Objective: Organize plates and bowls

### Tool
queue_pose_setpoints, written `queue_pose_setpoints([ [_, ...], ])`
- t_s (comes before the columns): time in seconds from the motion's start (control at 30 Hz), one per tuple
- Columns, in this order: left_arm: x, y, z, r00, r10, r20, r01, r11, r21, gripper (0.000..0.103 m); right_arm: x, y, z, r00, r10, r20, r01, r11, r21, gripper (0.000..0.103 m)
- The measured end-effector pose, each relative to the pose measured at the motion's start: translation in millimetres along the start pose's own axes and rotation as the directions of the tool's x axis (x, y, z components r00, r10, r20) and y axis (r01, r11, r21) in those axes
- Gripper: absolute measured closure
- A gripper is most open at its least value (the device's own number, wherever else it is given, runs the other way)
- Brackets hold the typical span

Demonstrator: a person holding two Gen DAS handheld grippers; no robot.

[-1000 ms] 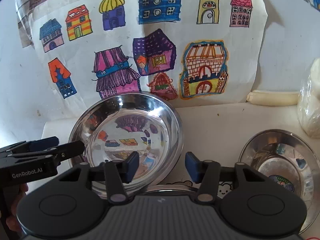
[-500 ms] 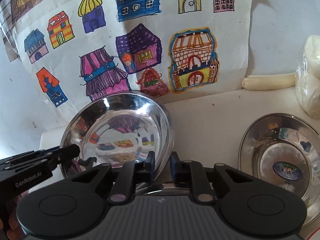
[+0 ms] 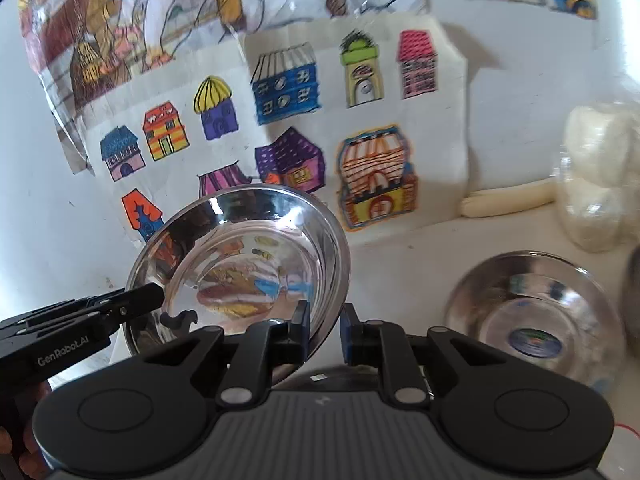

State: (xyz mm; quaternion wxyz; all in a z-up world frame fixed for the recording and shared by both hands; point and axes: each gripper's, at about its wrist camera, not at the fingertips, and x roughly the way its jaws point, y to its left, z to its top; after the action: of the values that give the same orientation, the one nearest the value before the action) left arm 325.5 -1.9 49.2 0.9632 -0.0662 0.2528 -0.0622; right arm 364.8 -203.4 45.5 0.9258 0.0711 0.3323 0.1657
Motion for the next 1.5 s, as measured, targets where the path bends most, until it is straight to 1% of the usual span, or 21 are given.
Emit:
queue_pose_setpoints([
  [0.1,-3.4,-14.7,-5.8,0.999,-0.033,-0.018,0.033,0.999,0.021,0.085,-15.6,-11.1,-9.2,1.000,-0.017,-0.011,0.017,1.000,0.011,0.085],
  [0.23,-3.0,-31.7,-17.9,0.995,-0.075,-0.064,0.078,0.996,0.037,0.085,-33.8,-23.5,-25.7,0.998,-0.045,-0.032,0.046,0.998,0.029,0.084],
  [0.4,-3.0,-47.8,-33.1,0.988,-0.103,-0.114,0.111,0.992,0.066,0.085,-52.0,-37.7,-40.2,0.996,-0.059,-0.067,0.063,0.996,0.056,0.084],
  [0.73,-1.4,-58.5,-51.8,0.979,-0.081,-0.188,0.103,0.989,0.111,0.083,-70.3,-43.1,-56.0,0.992,-0.063,-0.110,0.068,0.997,0.040,0.083],
  [1.1,2.2,-62.8,-52.3,0.976,-0.060,-0.210,0.096,0.981,0.166,0.080,-71.4,-44.3,-54.2,0.991,-0.059,-0.122,0.065,0.997,0.042,0.082],
  [1.2,2.9,-64.5,-52.0,0.976,-0.054,-0.213,0.095,0.978,0.185,0.080,-71.9,-44.4,-53.7,0.990,-0.061,-0.124,0.065,0.997,0.028,0.079],
  [1.3,3.8,-63.1,-52.0,0.974,-0.052,-0.220,0.096,0.976,0.194,0.080,-73.4,-41.7,-54.7,0.991,-0.072,-0.116,0.072,0.997,-0.004,0.071],
  [1.37,3.6,-61.9,-52.1,0.975,-0.051,-0.217,0.094,0.977,0.194,0.080,-74.6,-38.1,-56.2,0.990,-0.085,-0.111,0.081,0.996,-0.034,0.061],
  [1.43,4.0,-61.1,-51.7,0.975,-0.046,-0.217,0.088,0.978,0.190,0.080,-75.1,-35.7,-57.4,0.990,-0.087,-0.113,0.082,0.995,-0.053,0.058],
  [1.5,3.9,-59.9,-50.9,0.975,-0.042,-0.217,0.083,0.979,0.185,0.080,-75.5,-35.6,-58.4,0.990,-0.075,-0.123,0.068,0.996,-0.060,0.057],
])
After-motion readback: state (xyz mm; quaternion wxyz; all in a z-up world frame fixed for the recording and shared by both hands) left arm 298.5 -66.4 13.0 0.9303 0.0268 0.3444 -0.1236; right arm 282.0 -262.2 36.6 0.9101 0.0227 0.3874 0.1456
